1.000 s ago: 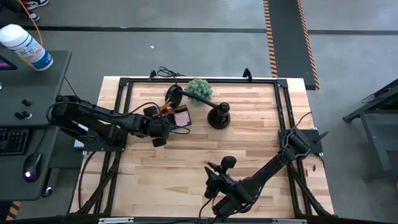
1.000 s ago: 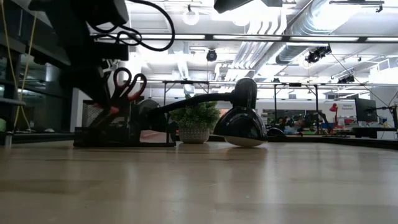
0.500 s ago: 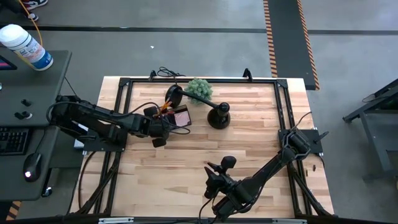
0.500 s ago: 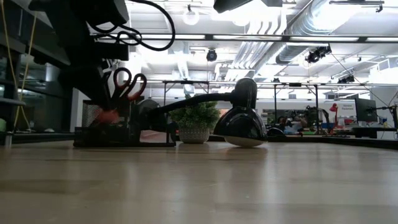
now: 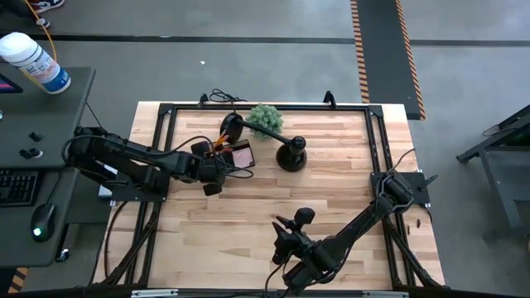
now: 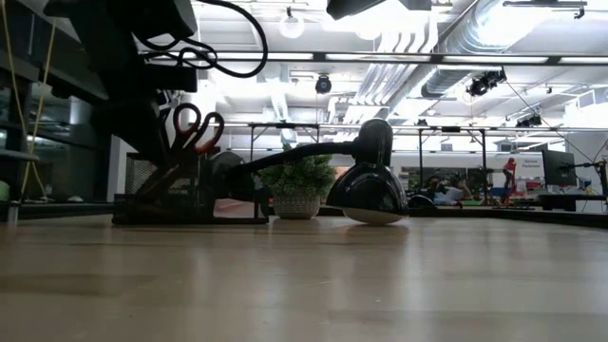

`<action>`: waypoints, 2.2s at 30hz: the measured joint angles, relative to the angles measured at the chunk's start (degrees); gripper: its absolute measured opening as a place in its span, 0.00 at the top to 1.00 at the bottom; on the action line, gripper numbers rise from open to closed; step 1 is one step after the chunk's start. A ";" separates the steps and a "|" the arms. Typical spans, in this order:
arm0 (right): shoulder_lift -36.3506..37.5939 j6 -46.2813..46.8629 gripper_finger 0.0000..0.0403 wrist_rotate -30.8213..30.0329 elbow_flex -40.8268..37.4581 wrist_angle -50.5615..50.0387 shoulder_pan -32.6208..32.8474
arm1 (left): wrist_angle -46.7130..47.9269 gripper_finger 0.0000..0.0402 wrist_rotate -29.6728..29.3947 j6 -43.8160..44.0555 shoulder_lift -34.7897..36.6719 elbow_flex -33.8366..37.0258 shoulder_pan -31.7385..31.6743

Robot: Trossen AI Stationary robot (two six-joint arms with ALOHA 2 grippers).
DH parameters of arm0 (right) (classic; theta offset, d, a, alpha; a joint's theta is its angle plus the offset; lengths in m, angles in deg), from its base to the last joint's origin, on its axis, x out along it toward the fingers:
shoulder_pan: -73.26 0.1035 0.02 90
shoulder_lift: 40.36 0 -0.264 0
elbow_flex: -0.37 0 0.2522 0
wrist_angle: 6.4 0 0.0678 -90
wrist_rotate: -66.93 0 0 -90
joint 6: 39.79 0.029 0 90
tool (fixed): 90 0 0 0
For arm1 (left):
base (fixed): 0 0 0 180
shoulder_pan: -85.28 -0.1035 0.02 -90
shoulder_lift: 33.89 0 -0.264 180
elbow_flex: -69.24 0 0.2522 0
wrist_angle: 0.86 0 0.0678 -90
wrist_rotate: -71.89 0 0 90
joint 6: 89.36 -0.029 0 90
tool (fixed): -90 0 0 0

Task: Pick and place office supplies into organizer
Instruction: Return to Home Position

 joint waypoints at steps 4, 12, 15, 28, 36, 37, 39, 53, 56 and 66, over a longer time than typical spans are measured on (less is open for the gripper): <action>0.00 0.33 0.76 -0.02 0.00 -3.18 0.78 | 0.13 0.64 0.32 0.07 0.53 0.02 0.14; 0.00 9.24 0.76 1.71 0.00 -17.91 1.59 | -3.13 0.73 0.35 -2.26 10.15 0.02 6.36; 0.00 10.55 0.76 1.78 -0.02 -22.56 1.45 | -4.91 0.76 0.26 -2.84 15.65 0.02 8.44; 20.80 14.72 0.86 6.11 -27.70 -11.65 -1.14 | -20.64 0.83 0.75 -6.04 34.68 14.29 11.59; 40.85 9.24 0.99 5.83 -49.61 10.02 -3.92 | -33.81 0.89 7.99 -13.51 45.05 22.67 11.57; 43.06 8.73 0.99 5.60 -52.11 12.80 -4.15 | -34.53 0.90 9.29 -14.24 46.00 23.18 11.47; 46.99 6.82 0.98 5.46 -56.87 18.82 -4.59 | -35.25 0.93 12.06 -14.87 47.48 24.02 10.29; 55.54 -5.12 1.00 8.77 -72.50 44.08 -9.56 | -39.48 1.00 37.66 -15.74 49.41 25.99 -10.80; 55.54 -5.59 1.00 8.63 -72.50 44.06 -9.60 | -40.33 1.00 37.94 -15.04 50.61 27.41 -10.81; 55.52 -6.07 1.00 8.81 -72.50 43.95 -9.60 | -41.29 1.00 36.26 -10.05 64.59 35.85 -10.46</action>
